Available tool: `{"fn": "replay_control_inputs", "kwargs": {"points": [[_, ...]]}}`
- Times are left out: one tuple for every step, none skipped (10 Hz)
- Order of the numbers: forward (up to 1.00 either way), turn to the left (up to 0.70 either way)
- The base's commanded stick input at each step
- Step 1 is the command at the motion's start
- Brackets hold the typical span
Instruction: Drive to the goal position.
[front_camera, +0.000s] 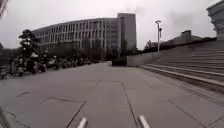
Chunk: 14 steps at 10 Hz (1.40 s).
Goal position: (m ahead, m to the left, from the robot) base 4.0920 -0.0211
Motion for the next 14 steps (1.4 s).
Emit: {"fn": "replay_control_inputs", "kwargs": {"points": [[1.00, 0.00], [1.00, 0.00], [1.00, 0.00], [1.00, 0.00], [1.00, 0.00], [1.00, 0.00], [1.00, 0.00], [1.00, 0.00], [1.00, 0.00], [1.00, 0.00], [1.00, 0.00], [1.00, 0.00], [1.00, 0.00], [1.00, 0.00]]}}
